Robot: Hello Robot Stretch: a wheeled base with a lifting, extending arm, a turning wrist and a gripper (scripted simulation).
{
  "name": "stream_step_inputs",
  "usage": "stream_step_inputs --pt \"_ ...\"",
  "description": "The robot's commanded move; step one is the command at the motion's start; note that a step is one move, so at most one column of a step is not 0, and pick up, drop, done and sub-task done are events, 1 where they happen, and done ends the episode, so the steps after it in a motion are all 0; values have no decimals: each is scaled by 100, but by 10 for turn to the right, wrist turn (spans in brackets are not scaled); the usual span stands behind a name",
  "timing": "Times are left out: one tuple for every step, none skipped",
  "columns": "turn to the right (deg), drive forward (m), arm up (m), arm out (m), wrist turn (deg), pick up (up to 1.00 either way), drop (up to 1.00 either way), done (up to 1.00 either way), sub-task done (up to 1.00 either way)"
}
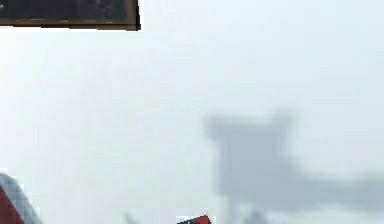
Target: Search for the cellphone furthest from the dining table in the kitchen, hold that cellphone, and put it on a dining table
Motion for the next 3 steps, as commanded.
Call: stream_step_inputs --pt "450 0 0 0 0 0 0 0 0" --pt "60 0 0 0 0 0 0 0 0" --pt "-450 0 0 0 0 0 0 0 0"
